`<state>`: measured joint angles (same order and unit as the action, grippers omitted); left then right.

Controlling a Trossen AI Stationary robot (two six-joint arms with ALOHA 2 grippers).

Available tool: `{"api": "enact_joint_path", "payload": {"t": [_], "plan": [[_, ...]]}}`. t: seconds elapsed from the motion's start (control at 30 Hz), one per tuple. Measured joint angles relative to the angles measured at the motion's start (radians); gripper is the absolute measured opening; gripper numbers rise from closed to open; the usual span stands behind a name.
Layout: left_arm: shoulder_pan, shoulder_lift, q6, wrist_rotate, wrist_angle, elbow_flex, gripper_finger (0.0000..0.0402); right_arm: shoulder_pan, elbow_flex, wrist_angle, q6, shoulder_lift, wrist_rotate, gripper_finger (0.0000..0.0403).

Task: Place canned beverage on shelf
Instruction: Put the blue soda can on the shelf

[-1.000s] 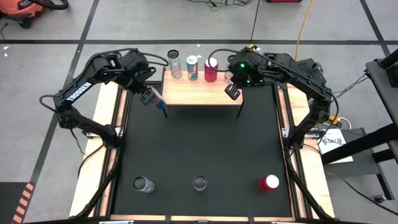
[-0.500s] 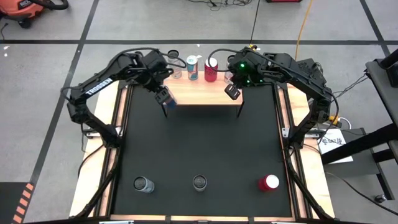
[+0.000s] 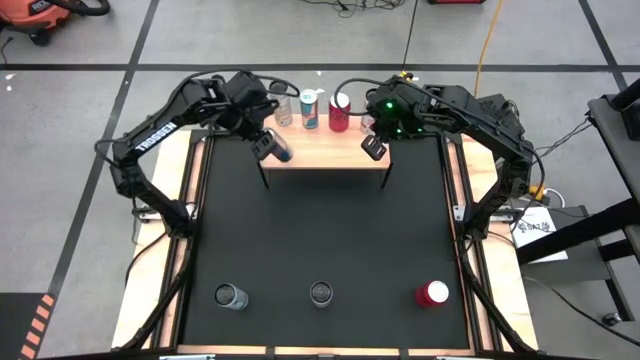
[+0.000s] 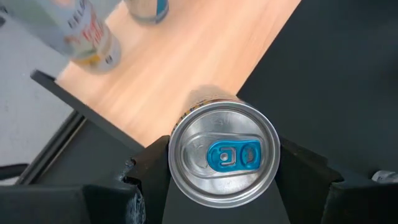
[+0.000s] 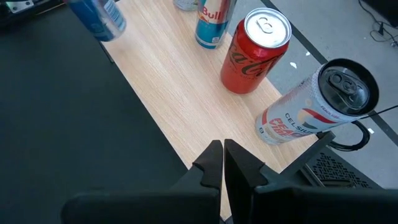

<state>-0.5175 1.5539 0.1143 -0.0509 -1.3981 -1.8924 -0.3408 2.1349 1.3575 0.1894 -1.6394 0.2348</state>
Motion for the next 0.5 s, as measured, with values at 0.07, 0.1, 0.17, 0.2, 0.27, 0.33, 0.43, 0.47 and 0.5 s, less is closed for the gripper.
{"api": "enact_joint_path", "payload": {"t": [0.07,0.1,0.17,0.2,0.27,0.33,0.43,0.47,0.5], "plan": [[-0.002,0.018,0.0,0.0,-0.017,-0.042,0.0235,0.0,0.0,0.0,0.0,-0.005,0.0,0.0],[-0.007,0.032,0.0,0.0,-0.034,-0.064,0.0235,0.0,0.0,0.0,0.0,-0.006,0.0,0.0],[-0.011,0.063,0.0,0.001,-0.069,-0.105,0.0235,0.0,0.0,-0.001,0.0,-0.015,0.0,0.0],[-0.013,0.079,0.0,0.001,-0.076,-0.124,0.0235,0.0,0.0,-0.002,0.0,-0.019,0.0,0.0],[-0.019,0.107,-0.014,0.005,-0.078,-0.156,0.0235,0.0,0.0,0.0,0.0,-0.03,0.0,0.0],[-0.019,0.13,-0.034,0.005,-0.081,-0.184,0.0235,0.0,0.0,0.008,-0.005,-0.042,0.0,0.0],[-0.019,0.15,-0.044,0.005,-0.083,-0.213,0.0235,0.0,0.0,0.018,-0.02,-0.055,0.0,0.0],[-0.019,0.156,-0.044,0.005,-0.083,-0.219,0.0235,0.0,0.0,0.019,-0.021,-0.059,0.0,0.0],[-0.019,0.162,-0.045,0.005,-0.085,-0.223,0.0235,0.0,-0.001,0.02,-0.021,-0.061,0.0,0.0]]}}
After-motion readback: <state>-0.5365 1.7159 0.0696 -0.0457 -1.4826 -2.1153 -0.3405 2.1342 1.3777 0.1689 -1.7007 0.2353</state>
